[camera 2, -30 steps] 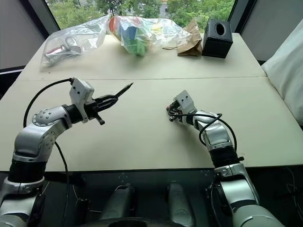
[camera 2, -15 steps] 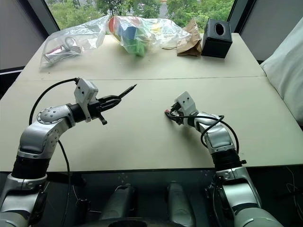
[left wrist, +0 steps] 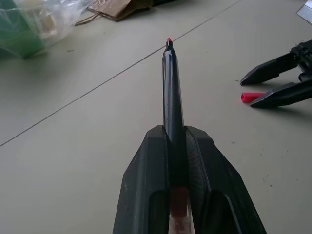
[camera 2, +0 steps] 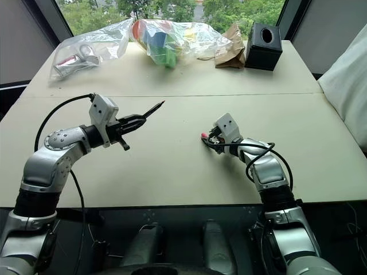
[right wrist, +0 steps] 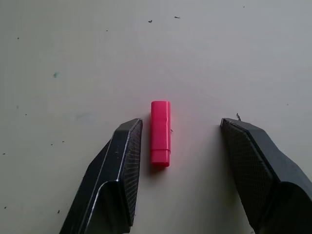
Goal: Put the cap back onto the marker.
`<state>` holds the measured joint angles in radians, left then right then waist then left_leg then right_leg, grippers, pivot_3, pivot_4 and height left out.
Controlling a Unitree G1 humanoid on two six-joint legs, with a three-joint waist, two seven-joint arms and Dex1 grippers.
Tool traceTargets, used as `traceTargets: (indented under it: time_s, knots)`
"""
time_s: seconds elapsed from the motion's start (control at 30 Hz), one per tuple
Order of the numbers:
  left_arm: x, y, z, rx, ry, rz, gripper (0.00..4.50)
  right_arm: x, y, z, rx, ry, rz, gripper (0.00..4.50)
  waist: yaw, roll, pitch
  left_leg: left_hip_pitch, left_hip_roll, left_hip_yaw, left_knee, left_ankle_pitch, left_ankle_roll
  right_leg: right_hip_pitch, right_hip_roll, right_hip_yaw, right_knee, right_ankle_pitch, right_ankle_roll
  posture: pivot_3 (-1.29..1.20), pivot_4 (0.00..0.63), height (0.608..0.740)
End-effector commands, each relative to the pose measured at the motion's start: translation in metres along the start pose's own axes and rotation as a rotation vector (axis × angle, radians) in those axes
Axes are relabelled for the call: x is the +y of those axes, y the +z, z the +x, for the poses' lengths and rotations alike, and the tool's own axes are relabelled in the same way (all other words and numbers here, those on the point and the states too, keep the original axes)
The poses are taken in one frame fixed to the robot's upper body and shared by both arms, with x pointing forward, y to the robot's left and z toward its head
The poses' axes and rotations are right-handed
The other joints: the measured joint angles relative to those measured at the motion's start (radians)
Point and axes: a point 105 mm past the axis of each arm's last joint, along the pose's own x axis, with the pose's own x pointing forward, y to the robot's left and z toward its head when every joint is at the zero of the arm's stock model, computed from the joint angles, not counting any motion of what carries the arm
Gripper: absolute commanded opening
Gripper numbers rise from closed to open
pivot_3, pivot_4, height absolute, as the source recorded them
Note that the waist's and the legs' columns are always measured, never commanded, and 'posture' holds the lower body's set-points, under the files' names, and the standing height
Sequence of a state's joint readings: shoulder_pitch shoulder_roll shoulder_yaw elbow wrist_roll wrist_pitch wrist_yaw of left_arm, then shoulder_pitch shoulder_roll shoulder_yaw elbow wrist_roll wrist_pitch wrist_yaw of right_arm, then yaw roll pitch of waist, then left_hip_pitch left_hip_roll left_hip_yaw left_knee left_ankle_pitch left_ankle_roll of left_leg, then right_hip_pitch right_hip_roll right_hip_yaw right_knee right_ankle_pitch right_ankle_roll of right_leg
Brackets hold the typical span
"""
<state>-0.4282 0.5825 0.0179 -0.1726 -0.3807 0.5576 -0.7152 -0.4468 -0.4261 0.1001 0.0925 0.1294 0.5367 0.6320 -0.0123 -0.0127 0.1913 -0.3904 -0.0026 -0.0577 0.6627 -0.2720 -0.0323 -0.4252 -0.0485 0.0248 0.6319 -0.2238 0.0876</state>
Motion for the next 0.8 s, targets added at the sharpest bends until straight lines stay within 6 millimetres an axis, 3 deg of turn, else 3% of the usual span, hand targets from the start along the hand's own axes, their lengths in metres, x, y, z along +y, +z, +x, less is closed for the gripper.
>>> traceTargets:
  time_s: [0.03, 0.8]
  knots:
    - [0.002, 0.015, -0.004, -0.047, 0.013, 0.051, 0.00, 0.006, -0.028, -0.008, 0.097, 0.015, 0.039, 2.61, 0.000, 0.000, 0.000, 0.000, 0.000, 0.000, 0.000, 0.000, 0.000, 0.000, 0.000, 0.000, 0.000, 0.000, 0.000, 0.00, 0.150, 0.740]
    - [0.002, 0.016, -0.002, -0.048, 0.010, 0.050, 0.00, 0.020, -0.017, 0.011, 0.064, 0.042, 0.028, 2.61, -0.012, -0.001, -0.001, 0.002, 0.001, 0.000, 0.000, 0.000, 0.000, 0.001, 0.002, 0.000, 0.001, 0.000, 0.000, 0.00, 0.150, 0.740]
